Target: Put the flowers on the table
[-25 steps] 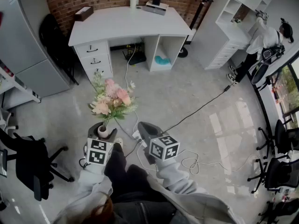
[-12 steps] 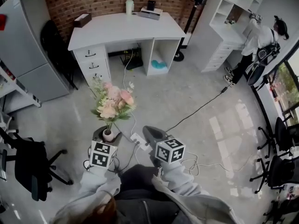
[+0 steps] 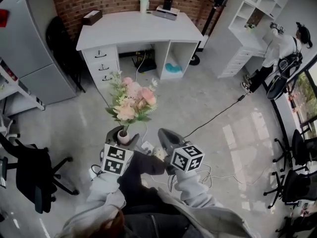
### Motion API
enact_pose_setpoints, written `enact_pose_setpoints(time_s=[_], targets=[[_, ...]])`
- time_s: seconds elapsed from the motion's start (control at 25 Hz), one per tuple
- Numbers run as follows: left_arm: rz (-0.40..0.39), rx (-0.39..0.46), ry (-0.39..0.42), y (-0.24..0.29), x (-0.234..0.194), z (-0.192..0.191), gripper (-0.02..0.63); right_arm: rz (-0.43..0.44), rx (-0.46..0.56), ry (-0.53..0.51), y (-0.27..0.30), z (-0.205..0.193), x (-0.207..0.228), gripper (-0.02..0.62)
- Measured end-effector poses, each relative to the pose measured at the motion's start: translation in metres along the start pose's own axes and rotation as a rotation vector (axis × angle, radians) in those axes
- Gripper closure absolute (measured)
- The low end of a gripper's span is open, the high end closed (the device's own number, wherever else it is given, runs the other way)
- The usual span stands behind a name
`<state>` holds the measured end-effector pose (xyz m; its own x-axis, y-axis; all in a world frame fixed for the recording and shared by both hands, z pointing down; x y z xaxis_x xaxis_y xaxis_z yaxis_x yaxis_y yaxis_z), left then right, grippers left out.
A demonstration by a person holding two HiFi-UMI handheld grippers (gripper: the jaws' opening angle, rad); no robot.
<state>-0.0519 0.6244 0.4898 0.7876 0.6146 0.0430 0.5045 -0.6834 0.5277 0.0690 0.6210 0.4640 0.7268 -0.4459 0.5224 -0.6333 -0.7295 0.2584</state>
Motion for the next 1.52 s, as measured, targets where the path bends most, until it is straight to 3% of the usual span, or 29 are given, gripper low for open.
enact_pose_setpoints(time_s=[0.36,1.0,1.52], targets=[[0.024,0.004,-0.007,0.047,-0.088,0.001,0.351,0.022,-0.034,-0.043,0.086,0.012,0.008,0.594],[-0.048,0.068,0.038,0.181,-0.270,0.120,0.351,0.056,0.038,-0.041,0.317,0.165,0.071,0.594],[-0.045,0.081,0.029,0.242,-0.333,0.144,0.351,0.027,0.090,-0.010,0.359,0.221,0.100,0.594]])
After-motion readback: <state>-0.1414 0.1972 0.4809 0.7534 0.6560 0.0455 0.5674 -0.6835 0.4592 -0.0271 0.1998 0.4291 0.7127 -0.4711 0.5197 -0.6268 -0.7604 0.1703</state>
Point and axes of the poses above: the fingertips, and each gripper's own axes: y forward along the fingers, x to its right, z out of its top, the point moved 1 cm from there along -y, backward along the fingers, and after that the axes turned 5 degrees about y, right-handed, at the moved point
